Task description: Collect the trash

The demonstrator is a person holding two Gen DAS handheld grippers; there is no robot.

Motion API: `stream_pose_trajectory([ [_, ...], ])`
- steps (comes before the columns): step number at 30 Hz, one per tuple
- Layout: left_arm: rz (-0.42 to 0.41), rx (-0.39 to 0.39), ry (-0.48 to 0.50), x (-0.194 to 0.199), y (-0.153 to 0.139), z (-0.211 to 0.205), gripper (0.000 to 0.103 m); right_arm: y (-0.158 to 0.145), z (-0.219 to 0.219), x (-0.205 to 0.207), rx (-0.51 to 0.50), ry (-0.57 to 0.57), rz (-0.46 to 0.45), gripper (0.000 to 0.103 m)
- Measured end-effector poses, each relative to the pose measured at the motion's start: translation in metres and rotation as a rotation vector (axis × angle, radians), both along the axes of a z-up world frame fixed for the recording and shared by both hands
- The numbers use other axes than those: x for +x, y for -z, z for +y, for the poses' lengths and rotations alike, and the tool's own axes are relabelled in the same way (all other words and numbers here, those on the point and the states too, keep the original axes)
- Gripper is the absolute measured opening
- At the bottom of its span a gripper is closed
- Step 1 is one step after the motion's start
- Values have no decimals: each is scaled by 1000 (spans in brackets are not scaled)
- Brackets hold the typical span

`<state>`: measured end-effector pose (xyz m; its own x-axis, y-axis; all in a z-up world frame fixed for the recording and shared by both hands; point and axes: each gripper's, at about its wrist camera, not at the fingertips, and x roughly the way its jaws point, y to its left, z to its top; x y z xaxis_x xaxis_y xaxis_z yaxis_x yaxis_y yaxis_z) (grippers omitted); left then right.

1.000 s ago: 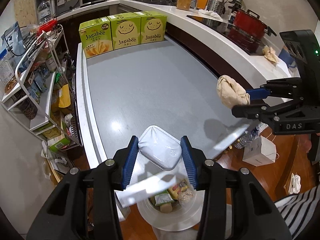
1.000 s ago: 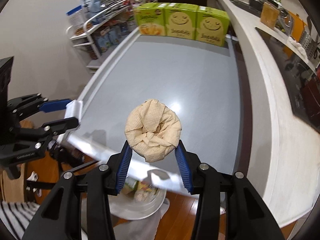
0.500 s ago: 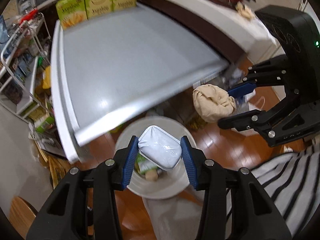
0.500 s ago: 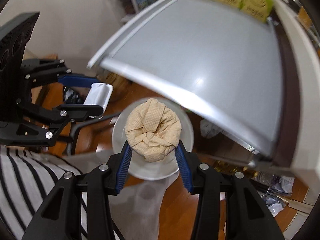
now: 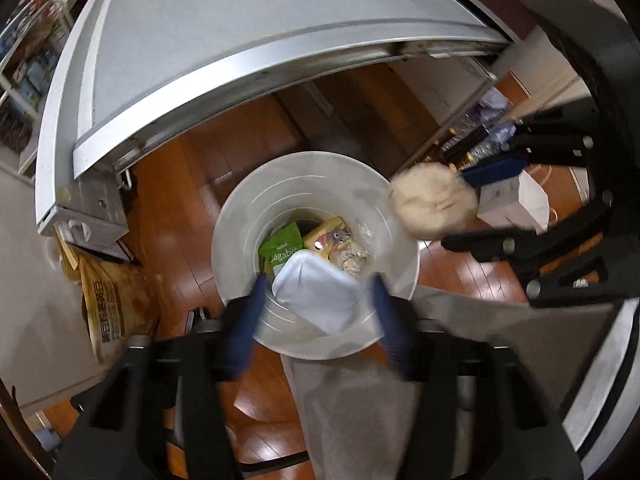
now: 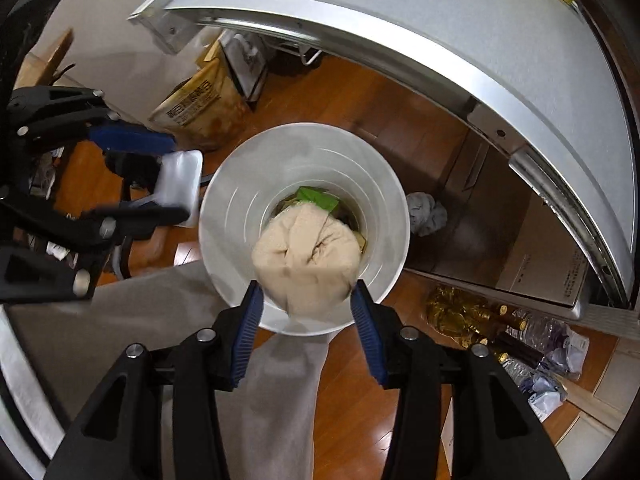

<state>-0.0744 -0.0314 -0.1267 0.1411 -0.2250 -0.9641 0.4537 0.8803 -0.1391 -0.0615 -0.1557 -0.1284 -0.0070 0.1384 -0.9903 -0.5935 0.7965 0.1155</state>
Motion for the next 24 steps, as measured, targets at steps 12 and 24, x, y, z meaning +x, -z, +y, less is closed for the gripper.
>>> stream_pose_trajectory([
  [12, -76, 27, -86, 6, -29, 6, 84, -28, -29, 8, 64, 159, -56, 85],
  [24, -333, -107, -383, 30, -113, 47, 100, -117, -69, 40, 270, 389, -329, 90],
])
